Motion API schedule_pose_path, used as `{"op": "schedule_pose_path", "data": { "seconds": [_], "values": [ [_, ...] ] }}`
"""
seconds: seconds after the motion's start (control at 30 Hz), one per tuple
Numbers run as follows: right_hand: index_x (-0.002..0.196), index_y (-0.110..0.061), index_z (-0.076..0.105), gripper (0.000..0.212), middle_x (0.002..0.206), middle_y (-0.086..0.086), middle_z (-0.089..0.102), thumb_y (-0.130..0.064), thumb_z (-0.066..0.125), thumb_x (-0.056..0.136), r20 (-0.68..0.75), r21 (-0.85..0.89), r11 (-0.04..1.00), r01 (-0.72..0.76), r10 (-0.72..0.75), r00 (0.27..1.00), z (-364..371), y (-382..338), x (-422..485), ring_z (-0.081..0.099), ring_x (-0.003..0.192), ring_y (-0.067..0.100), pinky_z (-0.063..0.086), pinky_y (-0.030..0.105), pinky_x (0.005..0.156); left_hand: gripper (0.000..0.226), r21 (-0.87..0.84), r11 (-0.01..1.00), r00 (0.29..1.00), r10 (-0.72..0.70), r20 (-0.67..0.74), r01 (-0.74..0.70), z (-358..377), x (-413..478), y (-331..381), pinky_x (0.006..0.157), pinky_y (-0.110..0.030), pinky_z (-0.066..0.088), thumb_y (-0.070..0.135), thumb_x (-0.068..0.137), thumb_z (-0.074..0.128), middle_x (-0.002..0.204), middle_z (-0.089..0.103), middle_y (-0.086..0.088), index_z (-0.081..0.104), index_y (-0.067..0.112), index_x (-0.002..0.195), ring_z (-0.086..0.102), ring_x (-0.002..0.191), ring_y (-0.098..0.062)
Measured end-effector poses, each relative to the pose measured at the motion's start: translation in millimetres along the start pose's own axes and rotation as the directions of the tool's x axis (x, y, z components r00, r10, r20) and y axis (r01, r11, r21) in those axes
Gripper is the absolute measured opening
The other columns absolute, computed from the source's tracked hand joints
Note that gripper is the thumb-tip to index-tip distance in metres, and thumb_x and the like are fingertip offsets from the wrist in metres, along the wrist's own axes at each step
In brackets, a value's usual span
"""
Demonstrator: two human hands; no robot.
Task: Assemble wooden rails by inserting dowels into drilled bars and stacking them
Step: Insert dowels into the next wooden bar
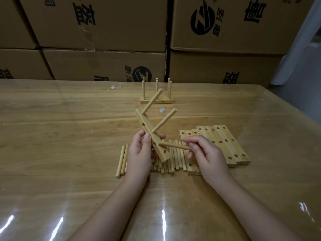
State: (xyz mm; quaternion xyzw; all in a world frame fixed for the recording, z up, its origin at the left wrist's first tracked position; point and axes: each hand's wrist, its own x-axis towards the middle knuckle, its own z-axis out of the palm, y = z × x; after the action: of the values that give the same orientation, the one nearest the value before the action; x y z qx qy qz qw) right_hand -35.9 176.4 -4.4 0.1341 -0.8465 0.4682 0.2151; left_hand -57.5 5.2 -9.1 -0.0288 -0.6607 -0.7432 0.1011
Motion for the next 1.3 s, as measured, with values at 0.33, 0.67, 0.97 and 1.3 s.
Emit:
{"op": "schedule_pose_path", "data": {
  "seconds": [0.33,0.67,0.97,1.3],
  "values": [
    [0.112,-0.019,0.062,0.023,0.082,-0.017,0.055,-0.010,0.055,0.092,0.083,-0.022,0.999,0.023,-0.021,0.996,0.7,-1.6,-1.3,0.056,0.076,-0.001,0.043,0.009,0.061,0.024,-0.019,1.000,1.000,-0.021,-0.017,0.021,0.3,1.7,-3.3,0.065,-0.029,0.055,0.021,0.101,0.041,0.095,0.074,-0.006,0.056,0.013,0.118,0.071,0.082,-0.019],
    [0.092,-0.033,0.061,0.024,0.085,-0.014,0.058,-0.011,0.066,0.083,0.035,0.036,0.998,-0.060,0.059,0.998,-0.9,-8.1,0.0,0.057,0.078,0.005,0.052,0.023,0.065,0.030,0.008,0.999,0.999,-0.042,-0.004,0.042,-1.0,2.8,-6.3,0.072,-0.034,0.056,0.023,0.100,0.042,0.101,0.072,-0.012,0.054,0.010,0.124,0.070,0.090,-0.024],
    [0.092,-0.030,0.065,0.015,0.084,-0.006,0.064,-0.017,0.065,0.085,0.029,0.202,0.959,-0.200,0.198,0.980,-2.8,-6.0,-0.3,0.061,0.077,0.008,0.055,0.023,0.066,0.031,0.023,0.999,0.999,-0.044,0.012,0.044,-1.6,2.7,-7.3,0.068,-0.027,0.055,0.024,0.099,0.044,0.093,0.072,-0.006,0.054,0.013,0.126,0.071,0.087,-0.018],
    [0.085,-0.026,0.067,0.008,0.077,-0.011,0.065,-0.018,0.064,0.085,-0.057,0.397,0.886,-0.239,0.284,0.957,-5.7,-1.8,3.0,0.058,0.072,-0.001,0.048,0.013,0.063,0.022,-0.027,1.000,0.998,-0.015,0.062,0.016,-0.8,0.2,-2.0,0.061,-0.022,0.055,0.021,0.101,0.041,0.094,0.075,-0.001,0.056,0.019,0.116,0.072,0.083,-0.017]
  ]
}}
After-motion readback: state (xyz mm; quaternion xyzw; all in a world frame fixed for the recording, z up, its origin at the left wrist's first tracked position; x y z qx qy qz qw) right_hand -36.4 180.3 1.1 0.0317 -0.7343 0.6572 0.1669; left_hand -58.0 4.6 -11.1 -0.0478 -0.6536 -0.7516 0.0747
